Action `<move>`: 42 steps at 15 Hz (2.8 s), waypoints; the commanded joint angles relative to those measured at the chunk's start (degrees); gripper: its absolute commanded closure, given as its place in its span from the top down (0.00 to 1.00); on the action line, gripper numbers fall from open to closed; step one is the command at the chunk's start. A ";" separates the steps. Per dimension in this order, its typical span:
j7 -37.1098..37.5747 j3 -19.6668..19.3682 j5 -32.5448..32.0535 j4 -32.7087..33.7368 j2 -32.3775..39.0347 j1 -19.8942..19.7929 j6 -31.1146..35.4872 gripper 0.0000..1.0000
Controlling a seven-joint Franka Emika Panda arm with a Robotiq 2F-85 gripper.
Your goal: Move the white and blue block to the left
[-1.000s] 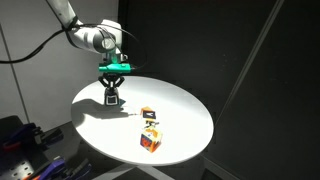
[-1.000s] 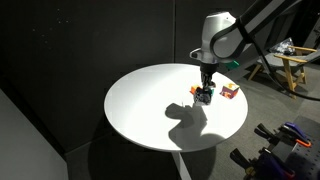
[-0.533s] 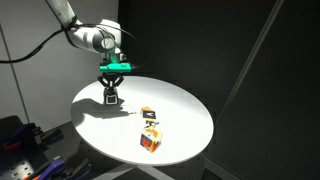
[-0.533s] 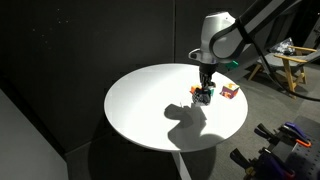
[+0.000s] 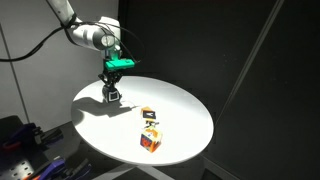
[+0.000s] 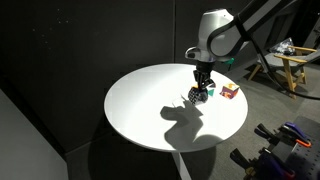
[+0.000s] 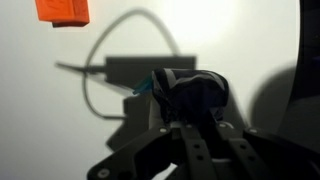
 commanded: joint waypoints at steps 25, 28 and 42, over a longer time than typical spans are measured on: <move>-47.34 2.11 -0.94 3.34 4.97 0.71 1.80 0.04; -46.94 2.18 -1.46 4.10 7.19 0.88 3.63 0.04; -46.14 2.18 -3.26 8.24 13.14 1.37 6.58 0.04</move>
